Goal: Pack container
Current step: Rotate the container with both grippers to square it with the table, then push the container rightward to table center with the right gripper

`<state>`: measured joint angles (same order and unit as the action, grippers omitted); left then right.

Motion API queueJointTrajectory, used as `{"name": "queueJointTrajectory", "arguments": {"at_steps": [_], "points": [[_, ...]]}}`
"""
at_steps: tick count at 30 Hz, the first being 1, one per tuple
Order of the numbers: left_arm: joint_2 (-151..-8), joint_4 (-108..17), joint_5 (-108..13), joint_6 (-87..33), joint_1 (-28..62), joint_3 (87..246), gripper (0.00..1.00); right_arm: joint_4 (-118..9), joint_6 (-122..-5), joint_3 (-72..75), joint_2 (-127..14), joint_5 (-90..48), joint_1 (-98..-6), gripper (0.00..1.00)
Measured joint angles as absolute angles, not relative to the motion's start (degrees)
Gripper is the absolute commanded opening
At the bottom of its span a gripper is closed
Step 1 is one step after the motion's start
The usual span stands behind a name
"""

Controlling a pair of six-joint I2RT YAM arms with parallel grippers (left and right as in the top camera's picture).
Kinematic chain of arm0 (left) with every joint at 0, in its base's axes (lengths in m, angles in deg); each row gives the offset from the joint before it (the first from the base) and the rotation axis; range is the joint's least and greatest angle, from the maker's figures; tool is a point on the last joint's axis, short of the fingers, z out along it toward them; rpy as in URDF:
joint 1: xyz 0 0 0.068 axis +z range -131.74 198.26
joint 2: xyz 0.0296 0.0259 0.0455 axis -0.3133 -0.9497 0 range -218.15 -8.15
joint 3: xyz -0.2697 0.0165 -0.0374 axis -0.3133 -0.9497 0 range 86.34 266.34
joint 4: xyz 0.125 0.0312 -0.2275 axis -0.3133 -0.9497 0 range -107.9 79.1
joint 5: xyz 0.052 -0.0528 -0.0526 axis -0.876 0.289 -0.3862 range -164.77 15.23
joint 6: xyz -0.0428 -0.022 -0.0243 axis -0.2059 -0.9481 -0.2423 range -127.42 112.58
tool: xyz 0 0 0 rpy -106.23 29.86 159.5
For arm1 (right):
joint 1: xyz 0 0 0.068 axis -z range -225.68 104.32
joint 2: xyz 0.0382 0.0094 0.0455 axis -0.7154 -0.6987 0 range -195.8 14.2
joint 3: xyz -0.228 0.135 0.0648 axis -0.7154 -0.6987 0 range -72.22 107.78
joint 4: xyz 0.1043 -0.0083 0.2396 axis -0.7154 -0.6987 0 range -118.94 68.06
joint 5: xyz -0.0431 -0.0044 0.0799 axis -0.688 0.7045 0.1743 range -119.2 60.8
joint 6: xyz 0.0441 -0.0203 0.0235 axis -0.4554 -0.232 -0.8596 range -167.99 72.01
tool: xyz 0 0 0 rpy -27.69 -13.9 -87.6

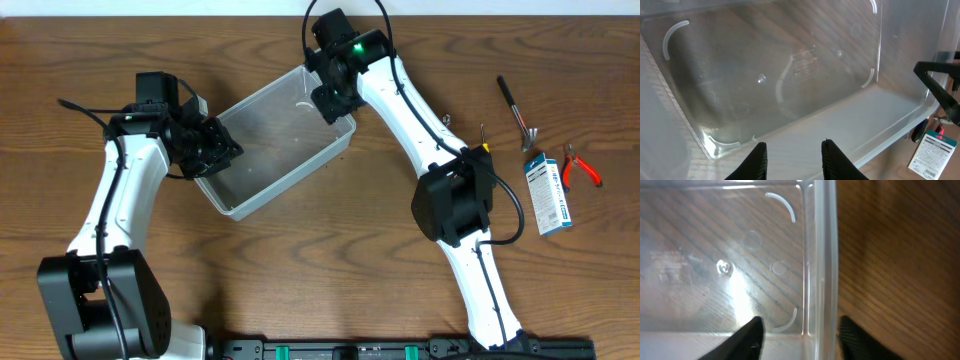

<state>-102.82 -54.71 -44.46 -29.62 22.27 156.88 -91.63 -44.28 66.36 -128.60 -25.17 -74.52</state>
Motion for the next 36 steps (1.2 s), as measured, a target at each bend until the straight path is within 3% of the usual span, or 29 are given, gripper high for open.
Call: {"name": "queueJointTrajectory", "arguments": {"at_steps": [6,9,14,26,36], "points": [[-102.7,-54.7,-44.5,-29.6,22.3,156.9,0.28,-91.3,-44.1,66.4,-128.6,-26.2,-74.5,0.21],[-102.7,-54.7,-44.5,-29.6,22.3,156.9,0.28,-91.3,-44.2,66.4,-128.6,-26.9,-74.5,0.21],[-102.7,-54.7,-44.5,-29.6,22.3,156.9,0.28,-91.0,-44.2,66.4,-128.6,-27.2,-74.5,0.01],[-101.8,-55.3,-44.4,-29.6,22.3,156.9,0.28,-91.0,-44.4,67.1,-128.6,-27.0,-74.5,0.01],[-89.2,-52.3,-43.1,-28.8,22.3,157.3,0.28,-91.1,-44.6,69.2,-127.5,-27.3,-74.5,0.01]]}}
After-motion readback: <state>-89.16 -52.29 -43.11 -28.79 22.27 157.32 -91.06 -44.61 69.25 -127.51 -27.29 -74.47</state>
